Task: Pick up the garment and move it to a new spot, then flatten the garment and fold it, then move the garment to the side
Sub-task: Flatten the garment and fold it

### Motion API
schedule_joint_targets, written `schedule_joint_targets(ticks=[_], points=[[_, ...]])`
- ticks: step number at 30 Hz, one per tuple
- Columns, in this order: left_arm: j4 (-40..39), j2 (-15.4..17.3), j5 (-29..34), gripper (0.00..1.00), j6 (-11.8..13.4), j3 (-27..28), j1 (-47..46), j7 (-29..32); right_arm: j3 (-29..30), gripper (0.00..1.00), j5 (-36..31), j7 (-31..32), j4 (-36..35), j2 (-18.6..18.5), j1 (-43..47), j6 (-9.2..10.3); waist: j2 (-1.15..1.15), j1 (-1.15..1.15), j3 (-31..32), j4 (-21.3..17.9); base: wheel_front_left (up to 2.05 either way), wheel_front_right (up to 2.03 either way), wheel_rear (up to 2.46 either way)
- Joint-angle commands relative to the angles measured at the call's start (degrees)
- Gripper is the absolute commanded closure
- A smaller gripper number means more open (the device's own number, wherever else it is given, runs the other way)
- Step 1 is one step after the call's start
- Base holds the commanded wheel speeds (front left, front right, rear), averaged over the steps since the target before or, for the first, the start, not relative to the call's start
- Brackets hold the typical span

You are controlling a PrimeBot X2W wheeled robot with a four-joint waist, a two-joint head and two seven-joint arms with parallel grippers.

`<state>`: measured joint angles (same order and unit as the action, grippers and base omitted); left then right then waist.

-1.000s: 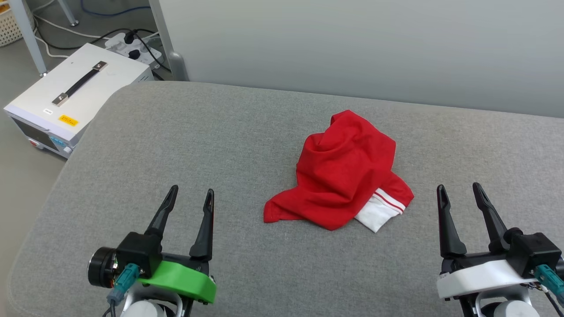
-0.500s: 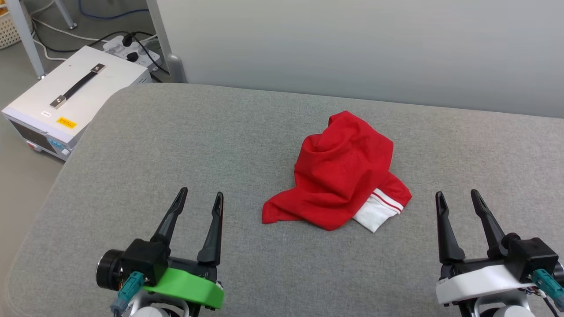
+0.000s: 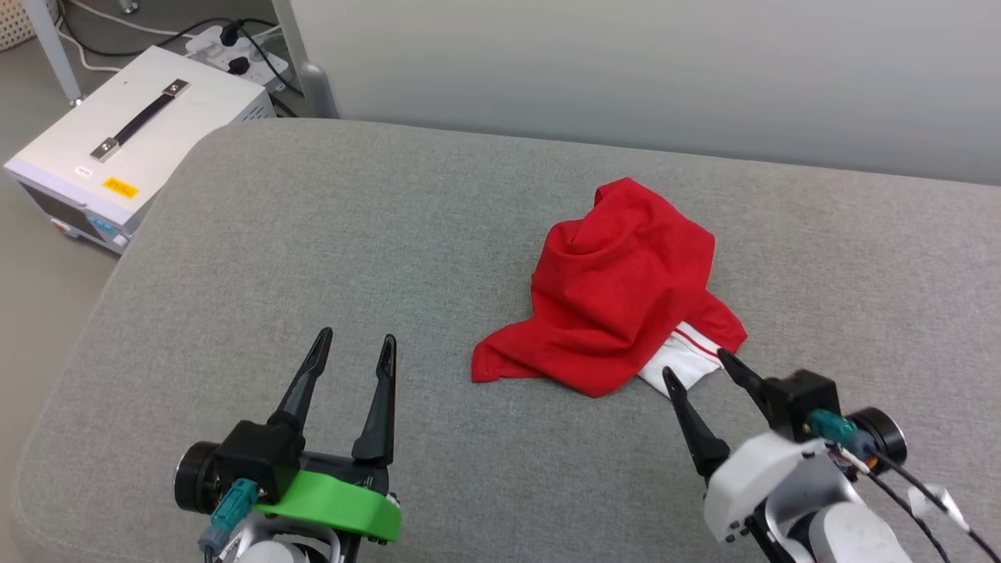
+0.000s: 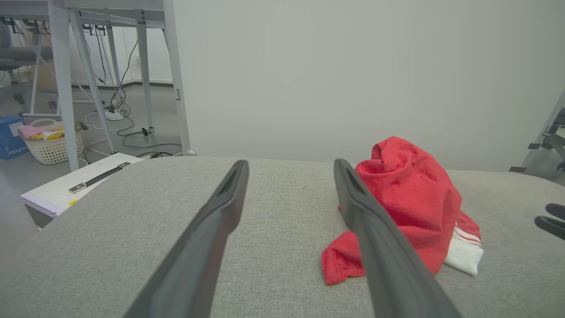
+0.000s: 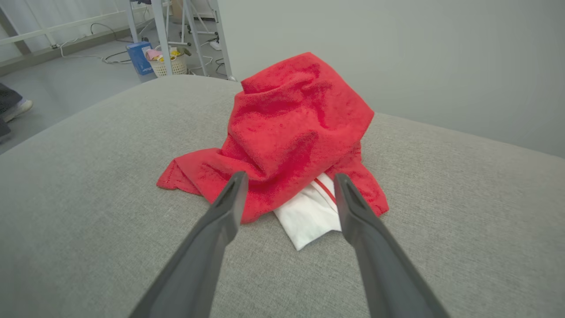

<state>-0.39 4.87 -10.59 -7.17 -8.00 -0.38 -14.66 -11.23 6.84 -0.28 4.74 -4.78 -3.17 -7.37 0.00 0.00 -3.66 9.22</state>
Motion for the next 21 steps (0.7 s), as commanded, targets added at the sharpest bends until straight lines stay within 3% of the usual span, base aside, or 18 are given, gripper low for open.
schedule_joint_targets(ticks=[1, 5, 11, 15, 21], points=[[0.41, -0.56, -0.31, 0.0, -0.26, 0.32, -0.83, -0.33, -2.01, 0.0, 1.56, 3.88, 0.3, -1.91, -2.85, -0.12, 0.0, 0.0, -1.8, 1.31, 0.0, 0.0, 0.0], [1.4, -1.1, -0.49, 0.0, -0.29, -0.08, -1.72, -0.34, -8.29, 0.0, 6.58, 17.95, 1.74, -7.52, -9.52, -0.12, 0.0, 0.0, -3.7, 3.18, 0.0, 0.0, 0.0], [2.1, -1.57, -1.43, 0.0, -0.3, -1.12, -3.51, -0.34, -13.76, 0.0, 14.54, 36.77, 3.35, -11.74, -19.2, -0.12, 0.0, 0.0, -6.66, 6.99, 0.0, 0.0, 0.0], [1.89, -1.78, -1.91, 0.0, -0.31, -2.02, -4.82, -0.34, -17.05, 0.0, 17.3, 43.28, 4.89, -13.84, -24.1, -0.12, 0.0, 0.0, -8.59, 9.89, 0.0, 0.0, 0.0], [1.93, -1.94, -2.04, 0.0, -0.31, -2.93, -6.1, -0.34, -21.43, 0.0, 19.58, 45.9, 10.55, -16.55, -28.52, -0.12, 0.0, 0.0, -11.14, 13.76, 0.0, 0.0, 0.0]])
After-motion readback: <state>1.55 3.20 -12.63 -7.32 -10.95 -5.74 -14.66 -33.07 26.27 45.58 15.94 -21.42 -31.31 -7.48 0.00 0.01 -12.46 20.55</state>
